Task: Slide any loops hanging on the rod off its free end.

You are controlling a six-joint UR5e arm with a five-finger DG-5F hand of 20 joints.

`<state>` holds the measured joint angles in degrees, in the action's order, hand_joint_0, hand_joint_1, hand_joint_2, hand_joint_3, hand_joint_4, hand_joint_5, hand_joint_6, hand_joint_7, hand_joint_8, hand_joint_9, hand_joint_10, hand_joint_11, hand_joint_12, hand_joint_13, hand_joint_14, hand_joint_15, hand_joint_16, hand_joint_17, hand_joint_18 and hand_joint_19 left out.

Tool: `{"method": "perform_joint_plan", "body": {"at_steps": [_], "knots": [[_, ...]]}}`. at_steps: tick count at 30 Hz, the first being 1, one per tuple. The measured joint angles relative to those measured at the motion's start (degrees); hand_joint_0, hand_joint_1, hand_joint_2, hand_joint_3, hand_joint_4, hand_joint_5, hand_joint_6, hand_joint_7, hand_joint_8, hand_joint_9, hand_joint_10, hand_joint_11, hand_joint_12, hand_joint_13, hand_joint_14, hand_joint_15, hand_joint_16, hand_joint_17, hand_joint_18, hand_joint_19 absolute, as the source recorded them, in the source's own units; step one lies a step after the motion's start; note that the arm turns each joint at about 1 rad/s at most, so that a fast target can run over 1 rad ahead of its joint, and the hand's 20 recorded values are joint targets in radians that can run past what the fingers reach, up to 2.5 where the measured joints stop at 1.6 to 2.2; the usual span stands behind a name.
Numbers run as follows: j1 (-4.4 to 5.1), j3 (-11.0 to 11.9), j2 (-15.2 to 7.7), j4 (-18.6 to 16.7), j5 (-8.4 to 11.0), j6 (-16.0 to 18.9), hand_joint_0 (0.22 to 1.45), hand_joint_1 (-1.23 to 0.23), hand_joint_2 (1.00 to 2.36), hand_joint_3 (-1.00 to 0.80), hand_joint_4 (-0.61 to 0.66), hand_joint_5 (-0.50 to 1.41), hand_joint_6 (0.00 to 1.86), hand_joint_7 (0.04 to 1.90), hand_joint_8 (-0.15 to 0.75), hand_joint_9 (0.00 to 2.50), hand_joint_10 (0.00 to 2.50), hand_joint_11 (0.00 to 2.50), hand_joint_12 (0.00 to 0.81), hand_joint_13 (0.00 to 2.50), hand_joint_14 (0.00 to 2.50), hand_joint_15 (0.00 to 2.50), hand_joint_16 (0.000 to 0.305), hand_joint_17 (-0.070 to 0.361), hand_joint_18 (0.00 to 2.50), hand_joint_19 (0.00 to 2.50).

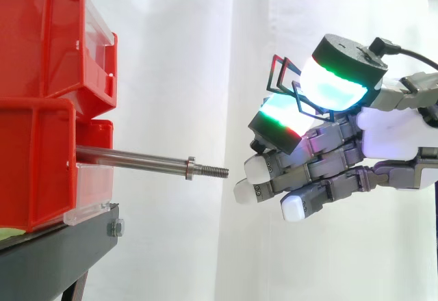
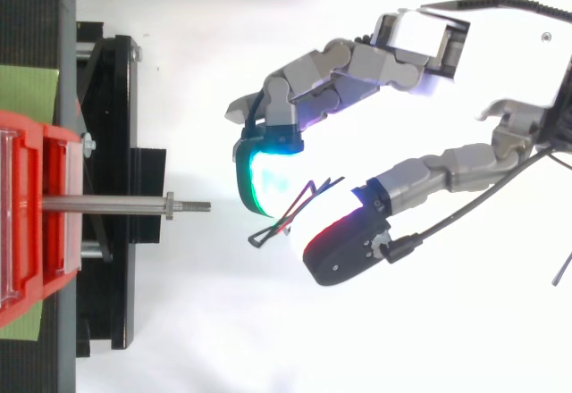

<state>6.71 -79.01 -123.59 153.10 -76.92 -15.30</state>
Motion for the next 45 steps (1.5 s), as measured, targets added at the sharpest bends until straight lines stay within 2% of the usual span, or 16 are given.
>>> {"method": "perform_joint_plan", "body": {"at_steps": [9,12,14,15,18,23,30,36,39,43,45], "knots": [[0.25,0.0,0.01,0.0,0.75,0.99,0.62,-0.6,1.01,-0.4,0.09,-0.13,0.7,1.28,0.28,0.75,0.01,0.2,0.319,0.55,0.0,0.01,0.046,0.102,0.64,0.42],[0.33,0.0,0.02,-0.02,0.79,1.04,0.61,-0.58,1.02,-0.21,0.09,-0.16,0.77,1.21,0.287,0.73,0.01,0.23,0.324,0.55,0.0,0.01,0.046,0.104,0.65,0.41],[0.37,0.0,0.02,-0.05,0.8,1.05,0.61,-0.59,1.02,-0.15,0.11,-0.18,0.81,1.18,0.284,0.72,0.01,0.24,0.325,0.55,0.0,0.02,0.046,0.104,0.65,0.41],[0.38,0.0,0.02,-0.08,0.8,1.06,0.62,-0.65,1.02,-0.12,0.12,-0.2,0.83,1.15,0.285,0.71,0.01,0.27,0.326,0.54,0.0,0.01,0.046,0.105,0.65,0.41],[0.39,0.0,0.02,-0.22,0.81,1.15,0.64,-0.69,1.02,-0.13,0.13,-0.21,0.84,1.11,0.285,0.69,0.01,0.29,0.329,0.54,0.0,0.01,0.047,0.105,0.65,0.4],[0.41,0.0,0.02,-0.31,0.83,1.49,0.66,-0.75,1.02,-0.29,0.13,-0.21,0.84,1.08,0.284,0.73,0.01,0.32,0.327,0.55,0.0,0.01,0.047,0.105,0.65,0.39],[0.41,0.0,0.02,-0.27,0.89,1.99,0.64,-0.73,1.01,-0.4,0.09,-0.18,0.82,1.19,0.28,0.77,0.01,0.29,0.322,0.56,0.0,0.02,0.046,0.103,0.66,0.41],[0.41,0.02,0.02,-0.19,0.89,2.1,0.64,-0.73,1.02,-0.31,0.03,-0.18,0.82,1.23,0.287,0.77,0.01,0.27,0.321,0.57,0.0,0.02,0.046,0.103,0.66,0.41],[0.41,0.04,0.02,-0.18,0.9,2.12,0.64,-0.75,1.02,-0.24,0.04,-0.2,0.83,1.18,0.285,0.74,0.01,0.29,0.324,0.55,0.0,0.02,0.046,0.104,0.66,0.4],[0.48,0.07,0.02,-0.18,1.34,2.42,0.66,-0.75,1.02,-0.27,0.08,-0.2,0.83,1.14,0.282,0.72,0.01,0.29,0.323,0.55,0.0,0.02,0.046,0.104,0.65,0.4],[0.51,0.07,0.02,-0.17,1.56,2.6,0.65,-0.76,1.02,-0.24,0.06,-0.19,0.82,1.16,0.281,0.76,0.01,0.3,0.321,0.55,0.0,0.02,0.046,0.103,0.65,0.42]]}}
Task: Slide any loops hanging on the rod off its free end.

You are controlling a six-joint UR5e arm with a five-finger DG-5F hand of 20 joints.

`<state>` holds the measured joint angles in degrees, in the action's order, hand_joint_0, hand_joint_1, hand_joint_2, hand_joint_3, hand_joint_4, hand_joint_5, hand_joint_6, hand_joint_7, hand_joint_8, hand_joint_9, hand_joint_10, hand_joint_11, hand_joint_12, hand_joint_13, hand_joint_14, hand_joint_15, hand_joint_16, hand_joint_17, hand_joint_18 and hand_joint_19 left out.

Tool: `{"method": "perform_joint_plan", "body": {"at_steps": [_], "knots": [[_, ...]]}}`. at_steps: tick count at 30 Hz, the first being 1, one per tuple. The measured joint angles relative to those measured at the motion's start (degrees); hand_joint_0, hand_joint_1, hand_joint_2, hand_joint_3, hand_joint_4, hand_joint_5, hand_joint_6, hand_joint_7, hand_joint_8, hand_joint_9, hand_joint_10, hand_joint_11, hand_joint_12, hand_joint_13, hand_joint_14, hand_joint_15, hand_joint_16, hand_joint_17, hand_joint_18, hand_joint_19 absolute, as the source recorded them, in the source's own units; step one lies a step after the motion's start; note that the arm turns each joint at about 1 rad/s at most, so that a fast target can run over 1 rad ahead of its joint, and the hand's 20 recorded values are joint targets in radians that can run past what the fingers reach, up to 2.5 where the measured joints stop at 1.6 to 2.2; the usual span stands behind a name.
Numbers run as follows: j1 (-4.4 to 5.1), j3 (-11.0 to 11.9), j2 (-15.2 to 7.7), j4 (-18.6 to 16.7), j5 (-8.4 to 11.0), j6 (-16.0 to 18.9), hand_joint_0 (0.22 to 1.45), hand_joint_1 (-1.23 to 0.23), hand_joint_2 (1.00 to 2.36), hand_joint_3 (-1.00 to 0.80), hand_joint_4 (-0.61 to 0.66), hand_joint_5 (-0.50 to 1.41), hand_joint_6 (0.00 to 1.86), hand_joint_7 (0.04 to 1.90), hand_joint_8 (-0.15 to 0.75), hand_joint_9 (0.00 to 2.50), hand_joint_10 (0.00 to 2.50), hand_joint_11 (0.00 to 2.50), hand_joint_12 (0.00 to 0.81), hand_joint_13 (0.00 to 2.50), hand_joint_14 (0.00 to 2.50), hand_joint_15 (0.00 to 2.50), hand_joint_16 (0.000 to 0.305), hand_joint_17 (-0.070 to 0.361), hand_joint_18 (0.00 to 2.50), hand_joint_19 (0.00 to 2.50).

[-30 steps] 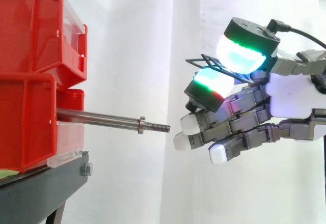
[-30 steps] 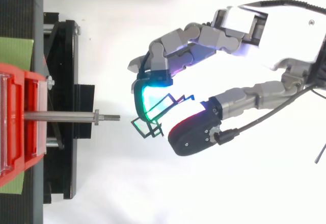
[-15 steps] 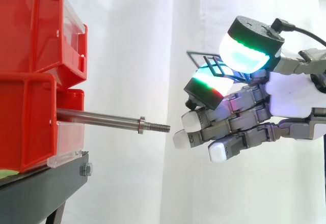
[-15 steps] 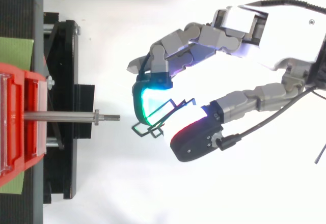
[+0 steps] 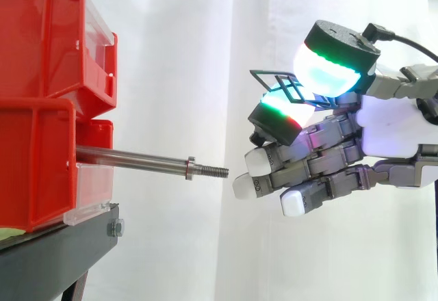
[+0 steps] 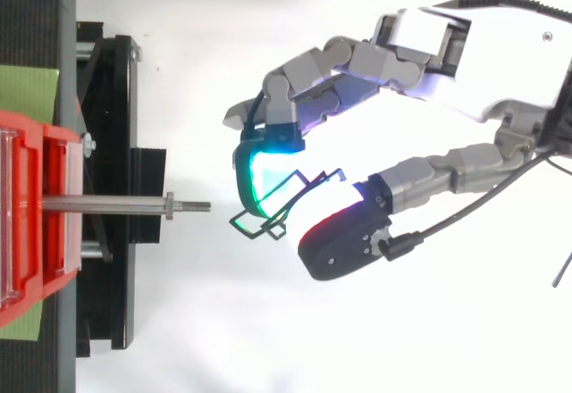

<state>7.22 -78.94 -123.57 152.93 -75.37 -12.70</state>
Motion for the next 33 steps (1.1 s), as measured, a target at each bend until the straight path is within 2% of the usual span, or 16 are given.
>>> {"method": "perform_joint_plan", "body": {"at_steps": [4,10,20,26,33], "knots": [[0.12,0.13,0.0,0.02,0.25,0.32,0.61,-0.74,1.02,-0.15,0.0,-0.17,0.81,1.27,0.264,0.8,0.01,0.24,0.315,0.58,0.0,0.03,0.045,0.102,0.66,0.44],[0.21,0.62,0.0,0.52,0.48,0.47,0.6,-0.66,1.02,-0.15,-0.01,-0.16,0.79,1.26,0.262,0.81,0.01,0.18,0.329,0.58,0.0,0.02,0.049,0.111,0.68,0.44],[0.49,0.85,0.0,0.62,0.91,0.49,0.6,-0.62,1.01,-0.08,0.02,-0.14,0.76,1.27,0.282,0.82,0.01,0.2,0.342,0.59,0.0,0.02,0.052,0.118,0.69,0.43],[0.58,0.87,0.0,0.52,1.02,0.49,0.61,-0.54,1.01,-0.08,0.06,-0.14,0.74,1.24,0.269,0.81,0.01,0.18,0.341,0.57,0.0,0.02,0.052,0.117,0.67,0.44],[0.61,0.89,-0.02,0.37,1.17,0.49,0.61,-0.58,1.02,-0.05,0.11,-0.12,0.68,1.31,0.28,0.8,0.01,0.2,0.335,0.57,0.0,0.02,0.05,0.112,0.66,0.43]]}}
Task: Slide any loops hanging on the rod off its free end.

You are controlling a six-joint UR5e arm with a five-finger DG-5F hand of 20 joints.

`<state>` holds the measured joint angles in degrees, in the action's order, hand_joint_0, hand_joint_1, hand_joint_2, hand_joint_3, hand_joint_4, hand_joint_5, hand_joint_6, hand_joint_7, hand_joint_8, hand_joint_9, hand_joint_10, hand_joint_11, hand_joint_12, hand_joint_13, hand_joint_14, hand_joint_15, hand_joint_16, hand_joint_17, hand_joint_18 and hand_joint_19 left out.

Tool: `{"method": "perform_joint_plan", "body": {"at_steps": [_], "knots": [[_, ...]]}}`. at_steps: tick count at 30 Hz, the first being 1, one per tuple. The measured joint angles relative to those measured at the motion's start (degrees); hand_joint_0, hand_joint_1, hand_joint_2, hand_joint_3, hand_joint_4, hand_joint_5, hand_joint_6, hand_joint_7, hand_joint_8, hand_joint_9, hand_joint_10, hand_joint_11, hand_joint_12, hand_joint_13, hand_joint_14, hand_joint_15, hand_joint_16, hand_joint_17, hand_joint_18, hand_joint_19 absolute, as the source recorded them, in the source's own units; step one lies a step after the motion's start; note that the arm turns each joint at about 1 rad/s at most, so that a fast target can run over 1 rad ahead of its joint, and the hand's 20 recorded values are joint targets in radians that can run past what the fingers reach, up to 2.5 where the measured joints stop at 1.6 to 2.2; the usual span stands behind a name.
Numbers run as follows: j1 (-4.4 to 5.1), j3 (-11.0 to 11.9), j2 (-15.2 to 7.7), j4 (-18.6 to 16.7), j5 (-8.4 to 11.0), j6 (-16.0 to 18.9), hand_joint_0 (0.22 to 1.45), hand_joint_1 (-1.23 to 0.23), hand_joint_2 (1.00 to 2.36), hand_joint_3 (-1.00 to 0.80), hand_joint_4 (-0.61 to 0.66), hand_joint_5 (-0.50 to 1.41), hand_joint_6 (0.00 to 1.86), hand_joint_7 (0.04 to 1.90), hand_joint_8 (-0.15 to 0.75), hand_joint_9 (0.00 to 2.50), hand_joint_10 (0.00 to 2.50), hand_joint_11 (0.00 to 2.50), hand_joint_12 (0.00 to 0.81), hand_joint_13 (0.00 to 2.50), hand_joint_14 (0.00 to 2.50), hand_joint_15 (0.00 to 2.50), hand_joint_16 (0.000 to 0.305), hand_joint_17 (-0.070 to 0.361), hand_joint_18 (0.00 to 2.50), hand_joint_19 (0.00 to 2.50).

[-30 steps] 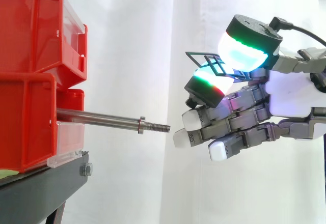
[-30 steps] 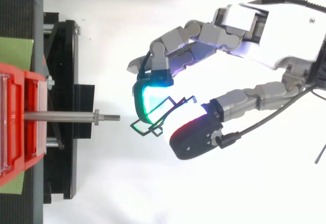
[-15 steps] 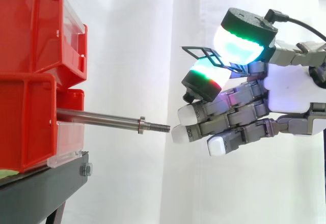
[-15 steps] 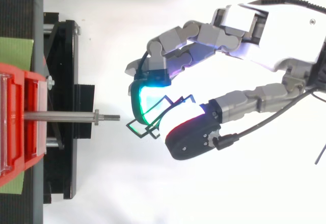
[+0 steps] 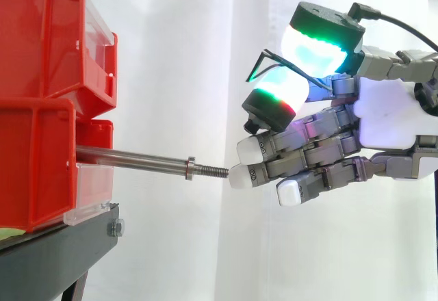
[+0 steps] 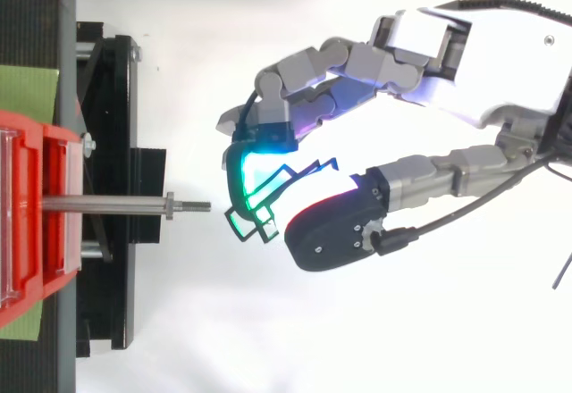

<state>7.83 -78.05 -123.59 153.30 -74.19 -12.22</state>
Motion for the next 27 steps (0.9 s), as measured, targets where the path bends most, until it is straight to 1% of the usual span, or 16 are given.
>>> {"method": "perform_joint_plan", "body": {"at_steps": [3,4,6,9,10,12,15,16,17,18,19,21,23,24,25,27], "knots": [[0.04,0.0,0.01,-0.01,0.01,0.0,0.61,-0.6,1.02,-0.05,0.13,-0.13,0.67,1.32,0.278,0.78,0.01,0.23,0.332,0.56,0.0,0.02,0.048,0.109,0.66,0.42],[0.05,0.0,0.01,-0.01,0.01,0.0,0.61,-0.66,1.02,-0.03,0.14,-0.14,0.68,1.31,0.284,0.78,0.01,0.24,0.332,0.55,0.0,0.02,0.048,0.108,0.65,0.41],[0.06,0.0,0.01,-0.02,0.01,0.0,0.62,-0.71,1.02,-0.01,0.16,-0.16,0.72,1.25,0.284,0.76,0.01,0.25,0.331,0.55,0.0,0.02,0.048,0.107,0.65,0.4],[0.07,0.0,0.01,-0.03,0.01,0.0,0.63,-0.73,1.02,-0.07,0.15,-0.17,0.75,1.25,0.283,0.76,0.01,0.26,0.328,0.55,0.0,0.02,0.046,0.104,0.64,0.41],[0.07,0.0,0.01,-0.06,0.01,0.0,0.62,-0.75,1.02,-0.14,0.15,-0.17,0.76,1.23,0.279,0.75,0.01,0.27,0.325,0.55,0.0,0.03,0.046,0.104,0.64,0.41],[0.08,0.0,0.01,-0.07,0.02,0.0,0.62,-0.76,1.02,-0.17,0.15,-0.17,0.77,1.22,0.28,0.76,0.01,0.27,0.325,0.55,0.0,0.02,0.046,0.104,0.64,0.41],[0.11,0.0,0.01,-0.06,0.11,0.0,0.61,-0.74,1.02,-0.29,0.14,-0.16,0.76,1.22,0.274,0.78,0.01,0.25,0.322,0.56,0.0,0.02,0.046,0.103,0.65,0.43],[0.14,0.0,0.01,-0.05,0.19,0.0,0.61,-0.7,1.01,-0.34,0.13,-0.15,0.74,1.23,0.271,0.78,0.01,0.24,0.319,0.57,0.0,0.02,0.046,0.103,0.65,0.44],[0.16,0.0,0.01,-0.04,0.26,0.0,0.61,-0.69,1.01,-0.36,0.13,-0.15,0.73,1.24,0.27,0.78,0.01,0.23,0.318,0.57,0.0,0.02,0.046,0.102,0.65,0.43],[0.19,0.0,0.02,-0.03,0.33,0.0,0.61,-0.64,1.01,-0.38,0.12,-0.13,0.69,1.3,0.271,0.8,0.01,0.22,0.314,0.58,0.0,0.03,0.045,0.102,0.66,0.44],[0.23,0.01,0.01,-0.03,0.42,0.0,0.62,-0.62,1.01,-0.38,0.13,-0.13,0.69,1.29,0.273,0.81,0.01,0.21,0.313,0.59,0.0,0.03,0.045,0.102,0.66,0.45],[0.25,0.01,0.02,-0.04,0.56,0.0,0.62,-0.6,1.01,-0.36,0.12,-0.11,0.65,1.36,0.274,0.81,0.01,0.2,0.313,0.59,0.0,0.03,0.045,0.102,0.66,0.45],[0.3,0.02,0.02,-0.07,0.72,0.0,0.62,-0.59,1.02,-0.32,0.1,-0.11,0.64,1.37,0.273,0.82,0.01,0.2,0.312,0.59,0.0,0.04,0.045,0.102,0.66,0.45],[0.33,0.01,0.02,-0.08,0.77,0.0,0.62,-0.59,1.02,-0.25,0.08,-0.11,0.64,1.38,0.275,0.83,0.01,0.24,0.313,0.59,0.0,0.04,0.045,0.102,0.66,0.45],[0.35,0.01,0.01,-0.09,0.81,0.0,0.61,-0.58,1.02,-0.21,0.08,-0.12,0.66,1.37,0.28,0.83,0.01,0.27,0.316,0.59,0.0,0.03,0.046,0.102,0.66,0.44],[0.38,0.03,0.02,-0.09,0.86,0.0,0.62,-0.58,1.02,-0.16,0.09,-0.14,0.7,1.28,0.282,0.82,0.01,0.31,0.325,0.58,0.0,0.04,0.046,0.103,0.66,0.44]]}}
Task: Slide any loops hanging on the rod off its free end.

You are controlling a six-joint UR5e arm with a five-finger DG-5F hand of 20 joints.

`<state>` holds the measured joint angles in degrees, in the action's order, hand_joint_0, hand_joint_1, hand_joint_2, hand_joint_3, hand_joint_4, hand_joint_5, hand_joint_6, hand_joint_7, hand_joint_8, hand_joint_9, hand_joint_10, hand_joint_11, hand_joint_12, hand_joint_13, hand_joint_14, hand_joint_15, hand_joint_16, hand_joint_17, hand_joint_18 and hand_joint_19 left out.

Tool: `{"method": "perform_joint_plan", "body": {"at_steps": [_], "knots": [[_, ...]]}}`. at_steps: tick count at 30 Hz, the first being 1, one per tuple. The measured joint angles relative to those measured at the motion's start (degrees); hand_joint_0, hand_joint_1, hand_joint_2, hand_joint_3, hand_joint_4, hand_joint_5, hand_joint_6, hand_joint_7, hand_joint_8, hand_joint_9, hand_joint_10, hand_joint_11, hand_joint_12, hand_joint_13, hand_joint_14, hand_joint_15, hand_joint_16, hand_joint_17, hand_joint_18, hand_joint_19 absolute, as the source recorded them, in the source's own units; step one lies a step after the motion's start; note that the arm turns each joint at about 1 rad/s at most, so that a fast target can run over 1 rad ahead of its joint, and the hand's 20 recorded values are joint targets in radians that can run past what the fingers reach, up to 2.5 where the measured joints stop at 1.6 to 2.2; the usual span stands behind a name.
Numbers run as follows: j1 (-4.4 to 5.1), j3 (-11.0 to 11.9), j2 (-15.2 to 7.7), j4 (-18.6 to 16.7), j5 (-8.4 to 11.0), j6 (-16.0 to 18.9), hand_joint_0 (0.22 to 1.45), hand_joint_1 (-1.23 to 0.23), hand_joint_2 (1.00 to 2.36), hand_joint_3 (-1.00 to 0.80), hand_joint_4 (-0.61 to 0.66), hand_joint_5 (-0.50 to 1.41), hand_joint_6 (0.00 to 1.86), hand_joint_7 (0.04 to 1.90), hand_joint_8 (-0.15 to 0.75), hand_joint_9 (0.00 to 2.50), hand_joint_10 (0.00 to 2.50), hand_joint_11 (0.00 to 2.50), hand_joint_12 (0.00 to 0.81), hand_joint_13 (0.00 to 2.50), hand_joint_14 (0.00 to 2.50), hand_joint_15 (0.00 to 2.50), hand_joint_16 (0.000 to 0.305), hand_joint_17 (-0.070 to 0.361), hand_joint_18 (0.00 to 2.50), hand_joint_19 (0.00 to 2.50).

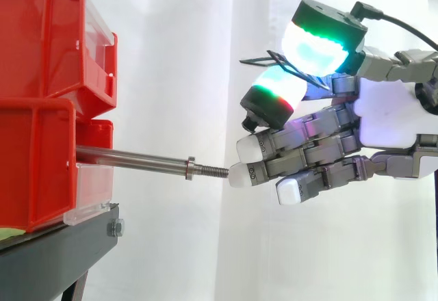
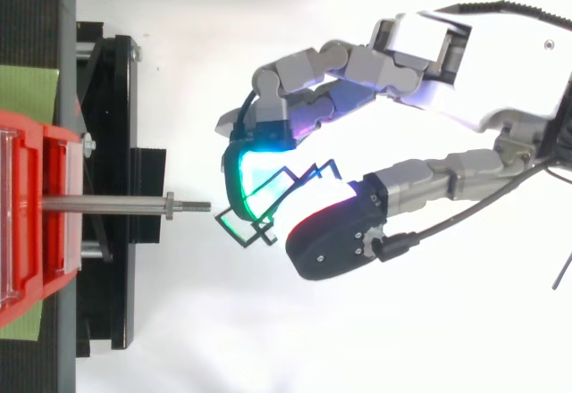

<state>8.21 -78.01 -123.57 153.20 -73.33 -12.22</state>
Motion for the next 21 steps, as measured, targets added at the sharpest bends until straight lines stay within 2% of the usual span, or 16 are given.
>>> {"method": "perform_joint_plan", "body": {"at_steps": [2,3,5,6,9,10,12,17,21], "knots": [[0.02,0.03,0.0,-0.01,0.02,0.0,0.62,-0.59,1.02,-0.14,0.11,-0.16,0.72,1.24,0.283,0.8,0.01,0.32,0.328,0.56,0.0,0.04,0.046,0.104,0.66,0.43],[0.03,0.03,0.0,0.0,0.02,0.0,0.63,-0.71,1.02,-0.1,0.13,-0.18,0.76,1.22,0.284,0.79,0.01,0.33,0.329,0.56,0.0,0.03,0.046,0.104,0.65,0.43],[0.05,0.03,0.0,0.0,0.03,0.0,0.63,-0.73,1.02,-0.15,0.13,-0.19,0.79,1.2,0.29,0.82,0.01,0.46,0.329,0.56,0.0,0.04,0.046,0.104,0.65,0.42],[0.06,0.03,-0.01,0.0,0.03,0.0,0.63,-0.74,1.02,-0.23,0.13,-0.2,0.81,1.18,0.284,0.86,0.02,0.57,0.33,0.56,0.0,0.04,0.046,0.104,0.65,0.43],[0.05,0.04,0.0,0.0,0.03,0.0,0.62,-0.74,1.01,-0.37,0.13,-0.19,0.82,1.18,0.285,0.89,0.02,0.6,0.326,0.56,0.0,0.04,0.046,0.104,0.66,0.43],[0.06,0.04,0.0,0.0,0.04,0.0,0.62,-0.69,1.0,-0.45,0.11,-0.18,0.81,1.19,0.286,0.92,0.02,0.58,0.323,0.57,0.0,0.05,0.046,0.103,0.66,0.44],[0.06,0.05,-0.01,0.0,0.05,0.0,0.62,-0.64,1.0,-0.47,0.1,-0.16,0.79,1.23,0.289,0.94,0.02,0.58,0.319,0.59,0.0,0.05,0.045,0.102,0.67,0.44],[0.06,0.05,-0.02,0.0,0.08,0.0,0.62,-0.61,1.01,-0.42,0.09,-0.15,0.79,1.23,0.291,0.96,0.02,0.56,0.318,0.6,0.0,0.05,0.045,0.102,0.68,0.45],[0.07,0.06,-0.02,0.05,0.11,0.0,0.61,-0.62,1.02,-0.22,0.08,-0.17,0.81,1.22,0.3,0.91,0.02,0.55,0.324,0.59,0.0,0.05,0.046,0.103,0.68,0.44]]}}
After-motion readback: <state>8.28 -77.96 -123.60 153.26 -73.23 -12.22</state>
